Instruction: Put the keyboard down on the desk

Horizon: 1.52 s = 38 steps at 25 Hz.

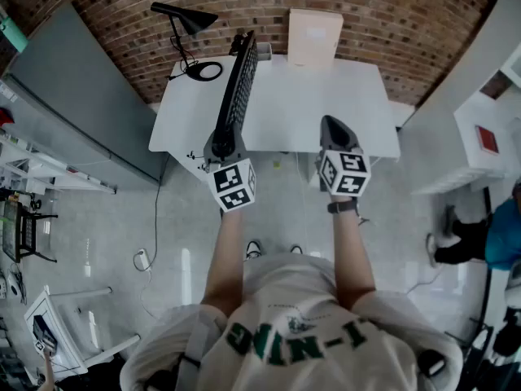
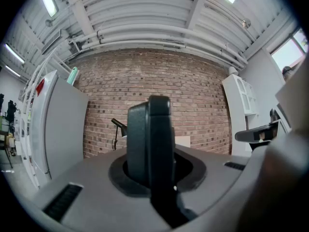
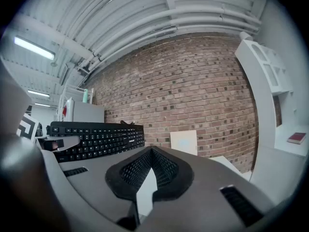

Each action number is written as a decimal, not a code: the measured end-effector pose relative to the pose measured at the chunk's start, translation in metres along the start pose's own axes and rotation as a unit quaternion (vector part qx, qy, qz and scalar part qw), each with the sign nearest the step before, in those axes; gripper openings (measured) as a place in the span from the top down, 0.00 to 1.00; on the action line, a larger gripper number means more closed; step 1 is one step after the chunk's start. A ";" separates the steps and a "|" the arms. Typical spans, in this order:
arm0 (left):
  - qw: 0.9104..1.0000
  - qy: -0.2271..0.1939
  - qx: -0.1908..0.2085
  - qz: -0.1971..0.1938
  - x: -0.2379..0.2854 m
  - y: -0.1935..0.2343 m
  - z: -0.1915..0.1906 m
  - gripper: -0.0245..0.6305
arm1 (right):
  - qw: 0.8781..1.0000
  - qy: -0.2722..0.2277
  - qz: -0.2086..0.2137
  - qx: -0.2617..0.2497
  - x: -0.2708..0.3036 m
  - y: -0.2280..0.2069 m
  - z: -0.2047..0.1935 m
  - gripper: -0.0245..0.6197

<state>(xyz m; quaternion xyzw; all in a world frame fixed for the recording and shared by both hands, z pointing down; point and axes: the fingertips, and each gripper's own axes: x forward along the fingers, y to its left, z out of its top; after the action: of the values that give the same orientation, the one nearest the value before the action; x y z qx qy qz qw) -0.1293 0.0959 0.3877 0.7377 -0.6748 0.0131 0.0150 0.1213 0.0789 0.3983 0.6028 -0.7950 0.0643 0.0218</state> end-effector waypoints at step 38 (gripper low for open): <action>0.999 0.034 -0.019 -0.001 0.055 -0.052 -0.043 0.85 | 0.998 0.005 0.046 0.039 0.048 -0.055 -0.035 0.96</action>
<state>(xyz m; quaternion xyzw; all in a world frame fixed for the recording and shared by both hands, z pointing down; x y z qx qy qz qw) -0.0731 0.0472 0.4328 0.7371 -0.6733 0.0249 0.0520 0.1594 0.0234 0.4422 0.5656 -0.8188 0.0988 -0.0010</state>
